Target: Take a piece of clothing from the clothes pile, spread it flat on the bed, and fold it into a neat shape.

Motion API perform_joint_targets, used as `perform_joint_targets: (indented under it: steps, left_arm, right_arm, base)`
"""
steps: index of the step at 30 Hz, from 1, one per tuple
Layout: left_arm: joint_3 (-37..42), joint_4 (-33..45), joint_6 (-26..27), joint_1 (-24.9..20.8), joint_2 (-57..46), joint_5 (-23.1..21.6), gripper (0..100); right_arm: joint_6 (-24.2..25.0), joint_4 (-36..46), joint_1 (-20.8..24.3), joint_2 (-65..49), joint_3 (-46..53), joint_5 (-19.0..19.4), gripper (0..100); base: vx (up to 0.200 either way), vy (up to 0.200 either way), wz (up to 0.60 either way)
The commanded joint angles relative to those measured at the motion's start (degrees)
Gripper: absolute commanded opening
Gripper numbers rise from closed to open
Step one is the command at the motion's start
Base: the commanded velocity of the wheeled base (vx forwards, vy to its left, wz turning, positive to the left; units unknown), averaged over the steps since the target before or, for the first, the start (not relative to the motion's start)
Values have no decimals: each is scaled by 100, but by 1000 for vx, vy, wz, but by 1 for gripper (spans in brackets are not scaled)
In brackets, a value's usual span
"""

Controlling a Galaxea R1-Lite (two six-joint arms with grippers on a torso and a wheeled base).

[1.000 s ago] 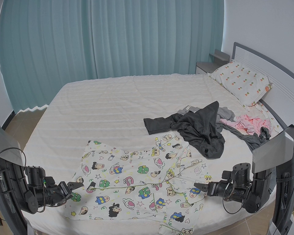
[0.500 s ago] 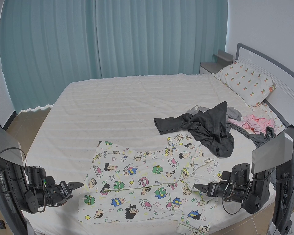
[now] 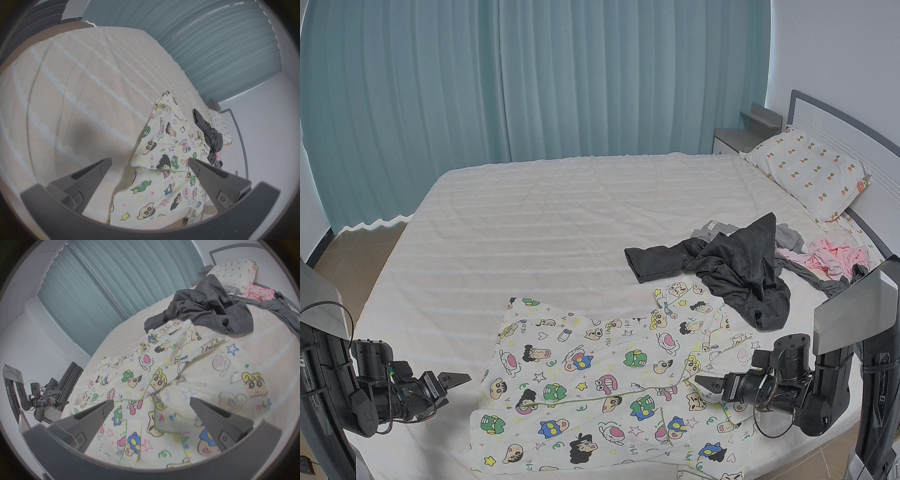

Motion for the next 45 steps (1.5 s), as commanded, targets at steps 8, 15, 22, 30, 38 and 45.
perform_joint_targets:
  steps: [8, 15, 22, 30, 38, 45]
  left_arm:
    - [-234, -608, 0, -79, 12, 213, 100]
    - [-2300, -318, 386, -800, 628, 1338, 100]
    - [-4435, 2266, 1160, -1134, 847, 1311, 100]
    - [-5516, 3074, 1643, -1371, 1463, 1294, 100]
    - [-5807, 3549, 1687, -1459, 1586, 925, 100]
    - [-5894, 3566, 1898, -1468, 1656, 951, 100]
  right_arm:
    - [47, -67, 39, -96, -53, 2, 100]
    - [56, -67, 91, -289, -18, 11, 100]
    - [47, -58, 100, -166, -18, 19, 100]
    - [38, -58, 285, -70, 35, -16, 100]
    - [38, -58, 329, -35, 79, -16, 100]
    - [38, -67, 381, 9, 88, -16, 100]
  base:
    - [0, 0, 0]
    - [0, 0, 0]
    - [0, 0, 0]
    - [0, 0, 0]
    - [0, 0, 0]
    - [0, 0, 0]
